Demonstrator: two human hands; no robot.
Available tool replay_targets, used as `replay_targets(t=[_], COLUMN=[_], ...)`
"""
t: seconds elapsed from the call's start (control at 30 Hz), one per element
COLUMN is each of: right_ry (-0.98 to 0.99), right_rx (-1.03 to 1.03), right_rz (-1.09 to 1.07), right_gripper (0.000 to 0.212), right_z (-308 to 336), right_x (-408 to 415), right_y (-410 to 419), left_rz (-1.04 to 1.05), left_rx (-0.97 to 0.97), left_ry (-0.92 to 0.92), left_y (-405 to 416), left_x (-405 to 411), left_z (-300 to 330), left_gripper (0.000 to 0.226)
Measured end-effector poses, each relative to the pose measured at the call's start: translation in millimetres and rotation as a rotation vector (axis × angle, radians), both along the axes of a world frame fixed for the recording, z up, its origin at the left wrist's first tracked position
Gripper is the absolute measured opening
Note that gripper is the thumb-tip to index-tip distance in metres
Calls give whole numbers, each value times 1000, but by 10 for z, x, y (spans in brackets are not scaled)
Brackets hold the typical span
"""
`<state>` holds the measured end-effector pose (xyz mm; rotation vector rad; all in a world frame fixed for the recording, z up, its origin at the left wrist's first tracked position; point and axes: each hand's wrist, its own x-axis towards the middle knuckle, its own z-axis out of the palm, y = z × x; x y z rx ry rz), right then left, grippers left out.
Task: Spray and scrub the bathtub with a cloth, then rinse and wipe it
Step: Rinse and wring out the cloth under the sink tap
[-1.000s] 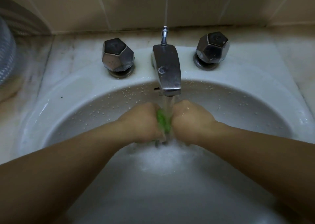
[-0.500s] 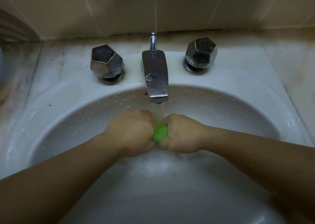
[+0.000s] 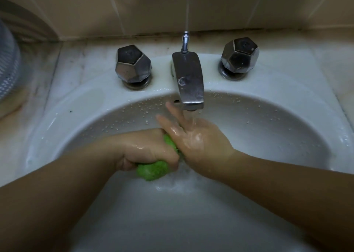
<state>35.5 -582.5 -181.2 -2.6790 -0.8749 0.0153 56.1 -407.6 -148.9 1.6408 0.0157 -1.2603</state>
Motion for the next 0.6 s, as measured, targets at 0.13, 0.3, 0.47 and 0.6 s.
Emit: replay_targets(t=[0.13,0.3,0.47,0.6], right_ry=[434,648,738,885], right_rx=[23,-79,-79,98], right_rz=[-130,-142,-169,-172], right_gripper=[25,8,14,11], right_z=[124,88,158,222], right_x=[127,165,77,78], right_y=[5,4,-56,-125], left_rz=[6,-205,-463,-471], left_rx=[157,409,504,517], left_ry=[-181,-570,-939,-1113], left_y=[-20,-74,-61,-57], left_x=[46,-11,-91,-123], left_z=[-103,-87,-33,-65], left_gripper=[19,28,28,29])
